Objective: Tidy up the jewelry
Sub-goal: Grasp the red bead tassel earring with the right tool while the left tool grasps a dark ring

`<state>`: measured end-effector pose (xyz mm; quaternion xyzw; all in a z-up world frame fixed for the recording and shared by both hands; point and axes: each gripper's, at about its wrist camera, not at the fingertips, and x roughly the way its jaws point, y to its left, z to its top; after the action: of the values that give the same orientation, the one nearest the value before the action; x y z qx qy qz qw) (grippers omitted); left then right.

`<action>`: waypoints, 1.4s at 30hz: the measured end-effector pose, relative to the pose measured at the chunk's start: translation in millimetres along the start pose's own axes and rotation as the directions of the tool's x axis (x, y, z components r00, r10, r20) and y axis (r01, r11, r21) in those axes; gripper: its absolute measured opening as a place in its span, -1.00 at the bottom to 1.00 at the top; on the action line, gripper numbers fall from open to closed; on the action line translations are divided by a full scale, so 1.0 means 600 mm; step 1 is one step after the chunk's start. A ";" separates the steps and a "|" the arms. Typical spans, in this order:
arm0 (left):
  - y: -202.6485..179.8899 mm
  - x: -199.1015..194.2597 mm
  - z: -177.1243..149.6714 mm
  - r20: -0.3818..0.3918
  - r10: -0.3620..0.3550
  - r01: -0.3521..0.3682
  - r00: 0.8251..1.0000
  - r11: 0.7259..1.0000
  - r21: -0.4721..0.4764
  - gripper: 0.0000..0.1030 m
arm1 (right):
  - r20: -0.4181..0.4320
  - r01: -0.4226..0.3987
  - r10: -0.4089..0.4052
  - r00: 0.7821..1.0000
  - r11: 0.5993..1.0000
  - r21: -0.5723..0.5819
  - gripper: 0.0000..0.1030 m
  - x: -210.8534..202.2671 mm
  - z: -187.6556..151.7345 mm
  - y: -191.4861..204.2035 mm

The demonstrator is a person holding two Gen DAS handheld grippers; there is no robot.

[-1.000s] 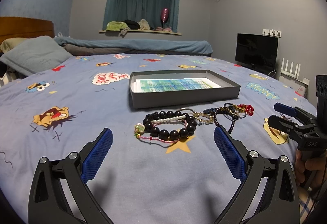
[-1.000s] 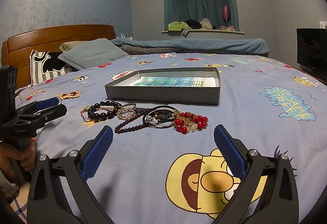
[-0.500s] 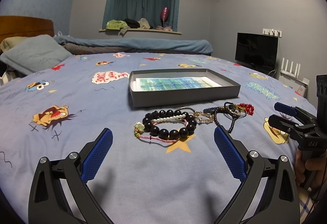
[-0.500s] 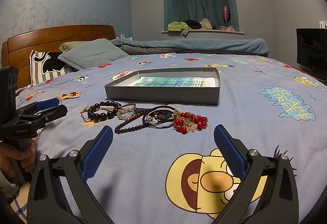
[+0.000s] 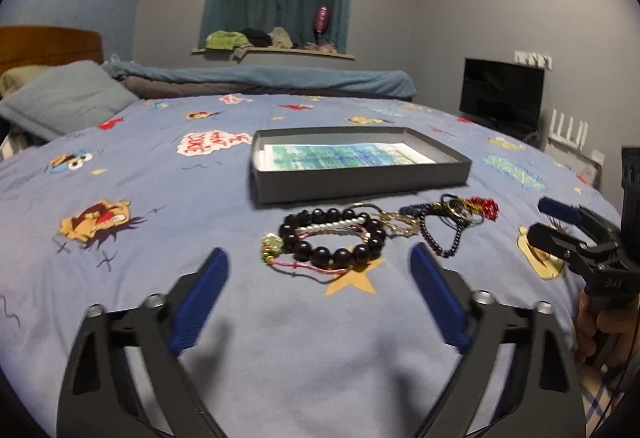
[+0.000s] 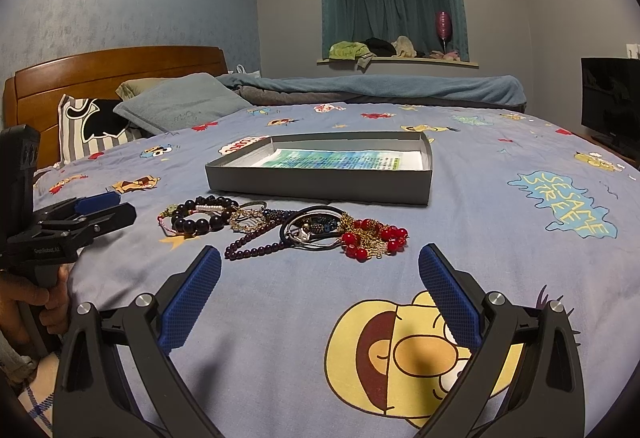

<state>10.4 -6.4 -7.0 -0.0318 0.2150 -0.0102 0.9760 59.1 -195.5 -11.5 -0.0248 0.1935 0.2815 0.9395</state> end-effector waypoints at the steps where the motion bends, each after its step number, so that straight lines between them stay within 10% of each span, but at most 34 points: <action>1: -0.002 0.002 0.003 -0.007 -0.010 0.010 1.000 1.000 0.002 0.52 | -0.003 -0.002 0.002 1.000 1.000 -0.003 0.90 0.001 0.000 0.000; 5: -0.010 0.014 0.018 -0.029 -0.049 0.049 0.998 0.999 0.004 0.23 | -0.023 0.001 -0.001 1.000 1.000 -0.022 0.90 0.006 0.003 0.005; 30: -0.175 0.105 0.054 -0.157 -0.221 0.248 0.963 0.952 0.179 0.15 | -0.135 0.134 -0.121 0.983 0.987 0.091 0.50 0.003 0.019 -0.129; 42: -0.221 0.178 0.058 -0.246 -0.183 0.238 0.952 0.947 0.216 -0.19 | -0.125 0.102 -0.084 0.989 0.984 0.144 0.50 -0.001 0.014 -0.153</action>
<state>121.0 -140.0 -11.1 0.0664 0.3156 -0.1445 0.9355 110.9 -271.7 -9.3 0.0202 0.2679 0.2200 0.9378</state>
